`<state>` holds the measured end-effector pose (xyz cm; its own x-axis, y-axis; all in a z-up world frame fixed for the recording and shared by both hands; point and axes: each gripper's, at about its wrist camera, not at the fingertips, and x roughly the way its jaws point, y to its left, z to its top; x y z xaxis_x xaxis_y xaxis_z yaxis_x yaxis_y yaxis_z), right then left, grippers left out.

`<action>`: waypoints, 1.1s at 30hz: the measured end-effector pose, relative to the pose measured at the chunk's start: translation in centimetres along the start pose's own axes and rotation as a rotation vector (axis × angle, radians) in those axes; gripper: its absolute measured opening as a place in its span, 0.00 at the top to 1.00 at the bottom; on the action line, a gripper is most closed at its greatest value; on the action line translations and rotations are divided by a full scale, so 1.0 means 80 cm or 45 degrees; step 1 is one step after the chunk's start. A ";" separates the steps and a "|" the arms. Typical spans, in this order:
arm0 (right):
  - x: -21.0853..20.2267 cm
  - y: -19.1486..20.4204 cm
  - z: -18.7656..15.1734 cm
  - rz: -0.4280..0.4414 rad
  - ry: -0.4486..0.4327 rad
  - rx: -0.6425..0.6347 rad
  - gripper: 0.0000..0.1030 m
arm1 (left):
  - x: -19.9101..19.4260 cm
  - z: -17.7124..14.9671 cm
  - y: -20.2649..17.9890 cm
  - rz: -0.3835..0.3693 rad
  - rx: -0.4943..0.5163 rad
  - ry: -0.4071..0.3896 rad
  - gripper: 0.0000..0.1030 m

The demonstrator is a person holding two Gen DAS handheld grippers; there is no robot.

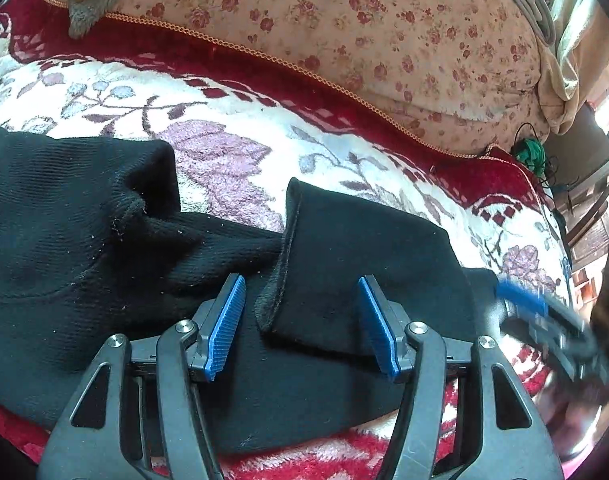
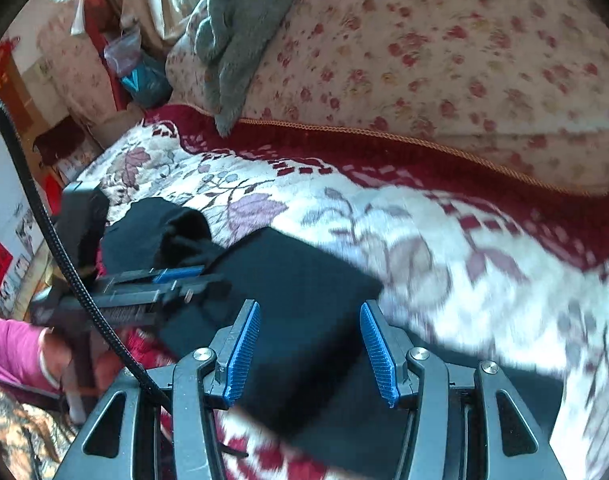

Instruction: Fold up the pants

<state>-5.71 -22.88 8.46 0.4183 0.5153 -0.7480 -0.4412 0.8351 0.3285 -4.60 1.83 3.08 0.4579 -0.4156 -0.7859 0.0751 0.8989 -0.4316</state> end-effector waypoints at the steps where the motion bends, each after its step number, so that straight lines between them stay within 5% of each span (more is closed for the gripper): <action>1: -0.004 0.002 -0.009 0.007 -0.012 0.019 0.51 | -0.001 -0.001 0.000 -0.004 -0.006 0.000 0.44; 6: -0.006 0.030 -0.052 -0.077 -0.043 0.019 0.51 | -0.007 -0.006 0.003 -0.053 -0.043 0.027 0.44; 14: 0.030 0.093 -0.058 -0.527 -0.077 -0.396 0.51 | -0.007 -0.006 0.004 -0.068 -0.109 0.026 0.38; 18: 0.047 0.104 -0.059 -0.613 -0.095 -0.538 0.51 | 0.000 -0.004 -0.003 -0.057 -0.047 0.018 0.37; 21: 0.054 0.088 -0.057 -0.543 -0.122 -0.487 0.60 | 0.007 0.000 -0.005 -0.024 0.018 0.035 0.86; 25: 0.042 0.044 -0.052 -0.354 -0.176 -0.179 0.74 | 0.009 0.008 0.004 -0.124 -0.015 0.080 0.92; 33: 0.012 -0.029 -0.074 -0.095 -0.277 0.379 0.75 | -0.004 0.018 -0.064 -0.255 0.122 0.084 0.93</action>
<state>-9.00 -25.44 3.55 0.6134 0.4530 -0.6470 -0.1666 0.8749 0.4547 -3.87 -2.43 6.19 0.3669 -0.5923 -0.7173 0.2442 0.8054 -0.5401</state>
